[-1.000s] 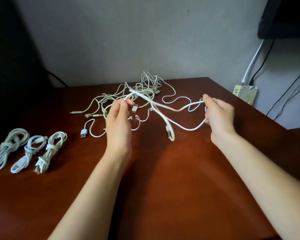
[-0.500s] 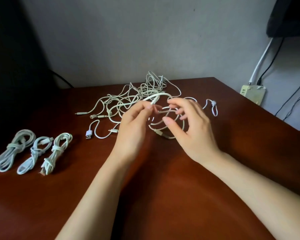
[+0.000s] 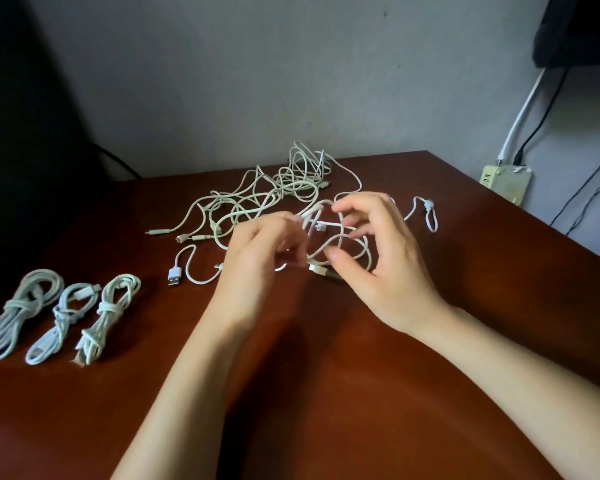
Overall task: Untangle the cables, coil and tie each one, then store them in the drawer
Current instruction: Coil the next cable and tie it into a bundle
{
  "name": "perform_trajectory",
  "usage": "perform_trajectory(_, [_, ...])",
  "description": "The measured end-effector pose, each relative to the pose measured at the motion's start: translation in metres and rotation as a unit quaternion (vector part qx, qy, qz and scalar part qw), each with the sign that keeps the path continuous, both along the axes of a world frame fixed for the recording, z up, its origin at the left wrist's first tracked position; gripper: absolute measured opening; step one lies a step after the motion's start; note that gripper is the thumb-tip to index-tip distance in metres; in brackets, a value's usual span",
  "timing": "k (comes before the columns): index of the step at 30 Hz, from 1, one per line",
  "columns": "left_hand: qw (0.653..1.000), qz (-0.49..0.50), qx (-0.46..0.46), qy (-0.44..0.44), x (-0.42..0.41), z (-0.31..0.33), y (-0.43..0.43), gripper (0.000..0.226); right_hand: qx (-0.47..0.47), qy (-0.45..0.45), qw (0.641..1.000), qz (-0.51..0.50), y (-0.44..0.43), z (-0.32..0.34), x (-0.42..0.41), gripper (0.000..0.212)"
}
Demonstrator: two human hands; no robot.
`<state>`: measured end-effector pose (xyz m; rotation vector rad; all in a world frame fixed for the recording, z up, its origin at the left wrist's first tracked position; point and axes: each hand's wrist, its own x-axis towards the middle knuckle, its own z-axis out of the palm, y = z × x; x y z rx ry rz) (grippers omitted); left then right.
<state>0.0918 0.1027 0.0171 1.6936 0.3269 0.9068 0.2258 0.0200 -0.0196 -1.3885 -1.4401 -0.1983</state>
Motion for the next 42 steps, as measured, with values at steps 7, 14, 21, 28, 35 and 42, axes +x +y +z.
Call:
perform_trajectory(7, [0.997, -0.026, -0.045, -0.052, -0.002, -0.002, 0.009, 0.042, -0.195, -0.056, 0.979, -0.022, 0.004, -0.011, 0.006, 0.045])
perform_trajectory(14, [0.981, -0.111, -0.131, -0.089, -0.001, -0.002, 0.009, 0.036, -0.192, -0.049, 0.980, 0.006, 0.006, -0.016, 0.006, 0.035])
perform_trajectory(21, [0.885, -0.194, -0.356, -0.227, -0.005, 0.003, 0.009, 0.041, -0.113, -0.049, 0.992, 0.013, 0.003, -0.012, 0.006, 0.022])
perform_trajectory(28, [0.806, -0.168, -0.458, -0.337, -0.007, -0.001, 0.018, 0.038, -0.047, -0.096, 0.993, -0.055, 0.000, -0.006, 0.014, 0.021])
perform_trajectory(35, [0.724, -0.040, -0.531, -0.438, -0.015, -0.009, 0.045, 0.039, 0.065, -0.034, 0.984, -0.160, -0.006, 0.001, 0.024, 0.011])
perform_trajectory(42, [0.672, 0.045, -0.544, -0.499, -0.030, -0.020, 0.066, 0.043, 0.061, 0.138, 0.935, -0.322, -0.008, 0.002, 0.063, 0.015])
